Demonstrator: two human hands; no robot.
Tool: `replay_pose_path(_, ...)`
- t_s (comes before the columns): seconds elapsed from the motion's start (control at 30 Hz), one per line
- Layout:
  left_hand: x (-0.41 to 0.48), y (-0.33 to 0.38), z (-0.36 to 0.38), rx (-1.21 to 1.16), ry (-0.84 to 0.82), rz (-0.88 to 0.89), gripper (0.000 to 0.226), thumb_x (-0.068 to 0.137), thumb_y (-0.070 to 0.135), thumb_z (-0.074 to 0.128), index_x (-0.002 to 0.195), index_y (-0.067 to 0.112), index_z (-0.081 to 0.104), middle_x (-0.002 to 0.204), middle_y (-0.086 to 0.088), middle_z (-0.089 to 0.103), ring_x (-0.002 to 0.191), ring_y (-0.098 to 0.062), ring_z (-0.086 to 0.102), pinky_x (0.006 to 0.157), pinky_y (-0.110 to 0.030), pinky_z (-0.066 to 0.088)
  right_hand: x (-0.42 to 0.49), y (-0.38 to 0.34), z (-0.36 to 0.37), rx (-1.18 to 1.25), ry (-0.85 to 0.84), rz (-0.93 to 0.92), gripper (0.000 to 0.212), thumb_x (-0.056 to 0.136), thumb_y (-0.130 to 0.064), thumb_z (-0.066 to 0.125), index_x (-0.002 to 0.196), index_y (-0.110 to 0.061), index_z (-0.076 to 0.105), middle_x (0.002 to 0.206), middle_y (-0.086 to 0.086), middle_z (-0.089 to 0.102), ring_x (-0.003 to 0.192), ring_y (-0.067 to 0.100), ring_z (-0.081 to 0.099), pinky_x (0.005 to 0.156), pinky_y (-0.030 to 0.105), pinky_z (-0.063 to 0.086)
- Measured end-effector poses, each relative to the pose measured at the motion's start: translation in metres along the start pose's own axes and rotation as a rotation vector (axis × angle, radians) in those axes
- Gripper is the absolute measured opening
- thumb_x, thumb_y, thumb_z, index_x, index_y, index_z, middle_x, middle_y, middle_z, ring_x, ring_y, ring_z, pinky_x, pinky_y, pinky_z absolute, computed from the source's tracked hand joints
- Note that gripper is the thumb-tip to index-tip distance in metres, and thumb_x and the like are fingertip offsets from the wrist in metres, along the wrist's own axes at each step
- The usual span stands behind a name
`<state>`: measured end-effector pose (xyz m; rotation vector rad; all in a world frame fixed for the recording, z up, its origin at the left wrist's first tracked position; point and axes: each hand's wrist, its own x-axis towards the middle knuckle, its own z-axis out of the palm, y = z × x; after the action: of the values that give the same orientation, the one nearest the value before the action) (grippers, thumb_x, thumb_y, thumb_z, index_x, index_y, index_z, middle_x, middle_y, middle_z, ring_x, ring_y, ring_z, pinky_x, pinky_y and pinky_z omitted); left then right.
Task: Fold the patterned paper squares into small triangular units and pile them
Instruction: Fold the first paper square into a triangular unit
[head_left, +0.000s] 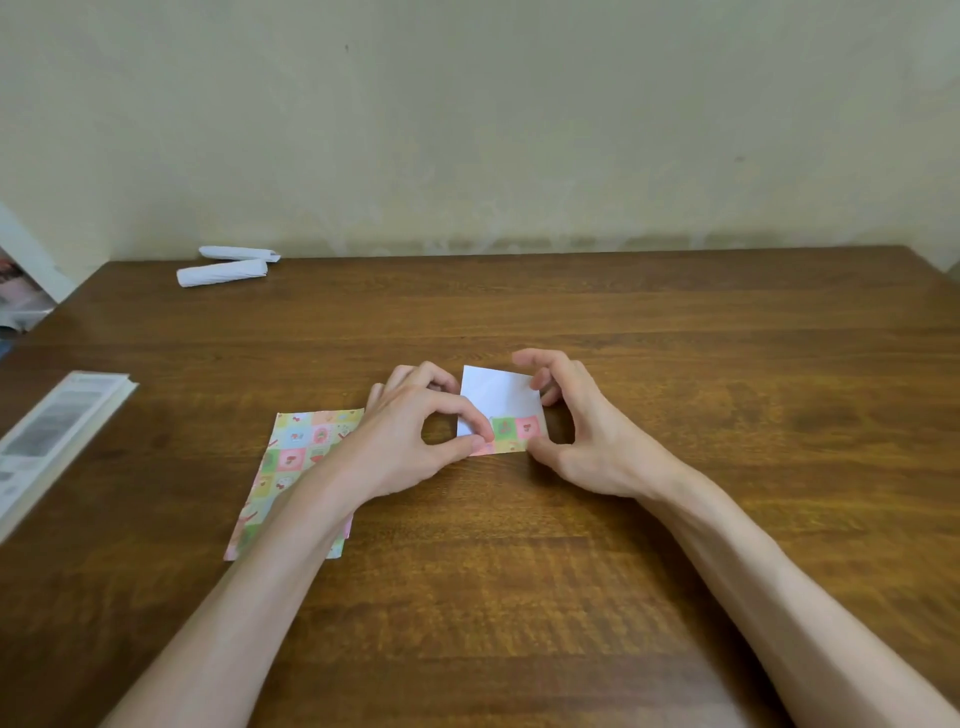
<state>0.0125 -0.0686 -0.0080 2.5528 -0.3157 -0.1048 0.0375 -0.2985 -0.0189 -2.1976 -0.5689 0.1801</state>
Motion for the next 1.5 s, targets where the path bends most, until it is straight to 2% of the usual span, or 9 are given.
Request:
replay_pose_path(0.4,0.001,0.000,0.002,0.006,-0.012,0.021,0.020,0.095,0.043,0.070,0.104,0.061,0.068,0.123,0.019,0.043,0.127,-0.003,0.031,0.103,-0.033,0.022,0.001,0.003,0.000,0.049,0.023,0.027,0.081,0.073,-0.035,0.067,0.147,-0.040,0.034,0.126,-0.006,0.044,0.117,0.007,0.050,0.112,0.047,0.042)
replay_pose_path(0.5,0.001,-0.001,0.002,0.005,-0.002,0.032,0.019,0.094,0.047,0.070,0.105,0.061,0.068,0.120,0.019,0.044,0.126,-0.003,0.032,0.101,-0.032,0.022,0.002,0.002,0.006,-0.010,0.065,0.016,0.080,0.078,-0.041,0.073,0.148,-0.037,0.035,0.124,-0.007,0.043,0.117,0.011,0.048,0.113,0.046,0.039)
replay_pose_path(0.67,0.001,-0.003,0.003,0.001,0.013,0.035,0.018,0.091,0.051,0.070,0.106,0.062,0.070,0.118,0.022,0.044,0.126,-0.004,0.033,0.102,-0.033,0.024,0.000,-0.001,0.016,-0.179,0.121,-0.026,0.082,0.085,-0.049,0.077,0.152,-0.034,0.032,0.130,-0.007,0.042,0.124,0.010,0.043,0.111,0.036,0.031)
replay_pose_path(0.83,0.001,-0.003,0.002,-0.001,0.003,0.019,0.018,0.091,0.050,0.071,0.101,0.066,0.067,0.118,0.022,0.045,0.126,-0.005,0.033,0.106,-0.036,0.025,0.002,0.000,0.008,-0.120,0.046,0.006,0.083,0.086,-0.038,0.078,0.154,-0.035,0.029,0.132,-0.005,0.041,0.126,0.014,0.043,0.117,0.045,0.031)
replay_pose_path(0.93,0.001,-0.001,0.002,0.006,0.010,0.013,0.018,0.091,0.051,0.071,0.101,0.065,0.067,0.119,0.021,0.045,0.127,-0.004,0.033,0.106,-0.036,0.024,0.004,0.002,0.004,-0.048,0.006,0.023,0.084,0.078,-0.038,0.067,0.153,-0.035,0.029,0.129,-0.006,0.040,0.123,0.016,0.045,0.117,0.052,0.033)
replay_pose_path(1.03,0.001,0.001,0.003,0.001,0.030,-0.005,0.016,0.090,0.052,0.072,0.103,0.062,0.070,0.119,0.020,0.046,0.127,-0.004,0.033,0.105,-0.035,0.024,0.005,0.000,0.004,-0.051,0.004,0.055,0.085,0.072,-0.041,0.060,0.151,-0.035,0.030,0.127,-0.006,0.041,0.122,0.016,0.046,0.116,0.051,0.033)
replay_pose_path(1.3,0.001,0.006,0.001,0.014,0.001,-0.042,0.014,0.088,0.056,0.072,0.100,0.062,0.068,0.126,0.019,0.044,0.129,-0.003,0.028,0.103,-0.034,0.022,0.005,0.001,-0.001,0.083,-0.014,0.086,0.085,0.070,-0.028,0.064,0.148,-0.039,0.030,0.124,-0.012,0.043,0.115,0.003,0.050,0.114,0.052,0.038)
replay_pose_path(1.4,0.002,0.006,0.001,0.023,0.000,-0.044,0.016,0.088,0.056,0.071,0.104,0.060,0.070,0.126,0.019,0.044,0.131,-0.004,0.028,0.104,-0.035,0.023,0.006,0.003,-0.003,0.077,-0.046,0.084,0.085,0.076,-0.019,0.067,0.149,-0.038,0.029,0.126,-0.010,0.043,0.117,0.005,0.050,0.114,0.049,0.038)
replay_pose_path(1.5,0.002,0.005,0.001,0.033,-0.007,-0.052,0.019,0.089,0.056,0.071,0.108,0.058,0.071,0.128,0.020,0.043,0.132,-0.004,0.028,0.104,-0.034,0.022,0.009,0.005,-0.006,0.141,-0.070,0.086,0.091,0.075,-0.006,0.069,0.151,-0.034,0.027,0.126,-0.005,0.043,0.114,0.006,0.050,0.100,0.028,0.044)
